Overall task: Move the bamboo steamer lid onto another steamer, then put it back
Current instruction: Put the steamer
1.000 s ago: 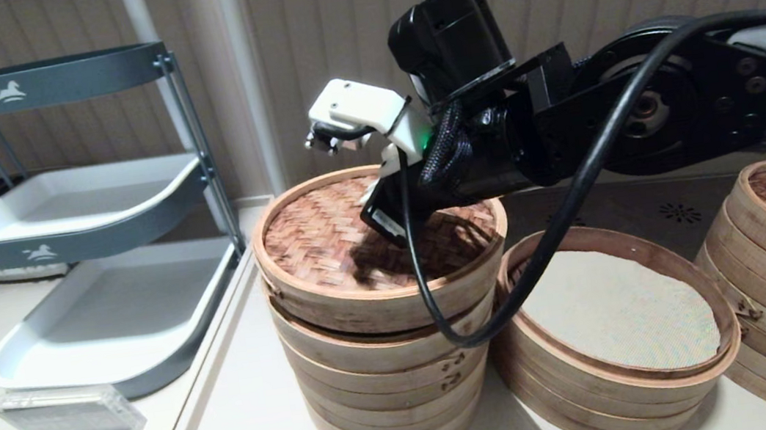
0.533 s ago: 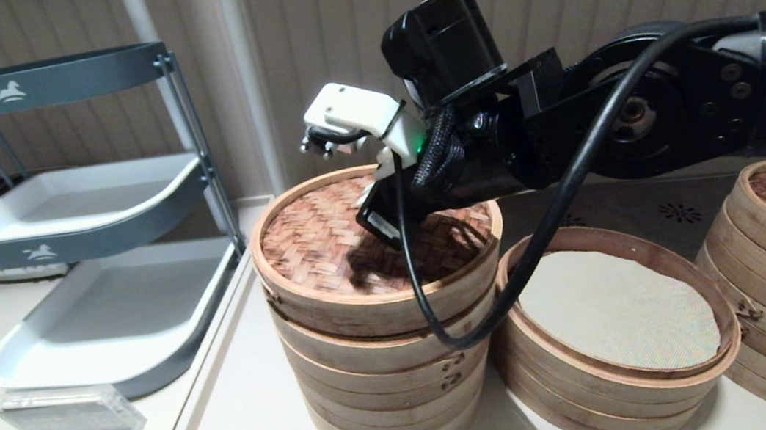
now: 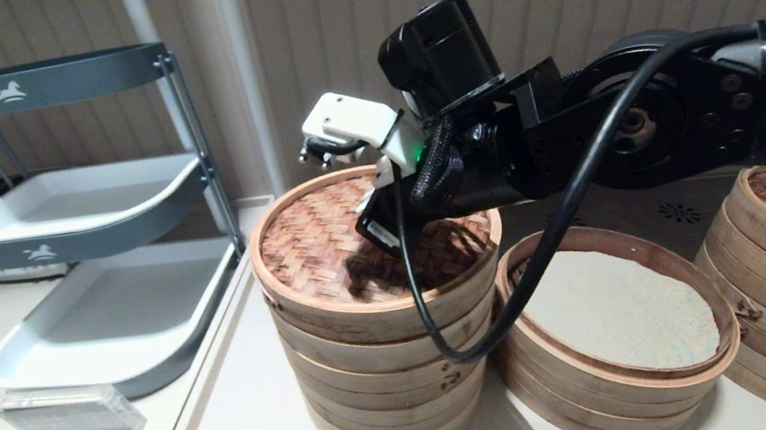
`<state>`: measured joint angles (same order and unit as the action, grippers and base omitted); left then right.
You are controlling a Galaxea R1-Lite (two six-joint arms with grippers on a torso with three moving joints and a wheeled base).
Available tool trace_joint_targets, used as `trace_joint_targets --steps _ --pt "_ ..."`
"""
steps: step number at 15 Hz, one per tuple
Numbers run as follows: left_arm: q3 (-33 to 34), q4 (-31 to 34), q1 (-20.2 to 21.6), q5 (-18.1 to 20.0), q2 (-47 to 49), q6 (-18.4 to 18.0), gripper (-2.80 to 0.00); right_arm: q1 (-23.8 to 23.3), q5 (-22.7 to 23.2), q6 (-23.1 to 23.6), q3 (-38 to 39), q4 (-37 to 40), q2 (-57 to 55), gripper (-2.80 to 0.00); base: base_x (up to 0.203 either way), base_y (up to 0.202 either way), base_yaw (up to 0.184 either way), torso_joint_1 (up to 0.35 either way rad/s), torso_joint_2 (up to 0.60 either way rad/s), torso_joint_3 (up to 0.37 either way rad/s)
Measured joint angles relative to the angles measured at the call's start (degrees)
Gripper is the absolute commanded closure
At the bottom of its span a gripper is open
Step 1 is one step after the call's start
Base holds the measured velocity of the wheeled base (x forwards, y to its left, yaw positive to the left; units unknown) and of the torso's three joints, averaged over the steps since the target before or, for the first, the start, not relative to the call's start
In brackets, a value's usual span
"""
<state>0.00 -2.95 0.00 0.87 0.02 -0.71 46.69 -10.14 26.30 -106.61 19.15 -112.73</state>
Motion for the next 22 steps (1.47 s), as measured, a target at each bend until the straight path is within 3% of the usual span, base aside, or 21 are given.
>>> trace_joint_targets --steps 12,13,22 --pt "0.0 0.0 0.0 0.01 0.0 0.0 0.0 0.06 -2.26 0.27 -0.46 3.03 0.23 0.0 0.0 0.0 0.0 0.0 0.0 0.0" --pt "0.0 0.0 0.0 0.03 0.0 0.02 0.0 0.06 -2.57 0.34 -0.77 3.68 0.23 -2.8 0.0 0.0 0.0 0.0 0.0 0.0" --pt "0.0 0.01 0.0 0.01 0.0 0.0 0.0 0.88 -3.16 0.57 -1.48 3.61 0.69 -2.8 0.0 0.0 0.0 0.0 0.0 0.0"
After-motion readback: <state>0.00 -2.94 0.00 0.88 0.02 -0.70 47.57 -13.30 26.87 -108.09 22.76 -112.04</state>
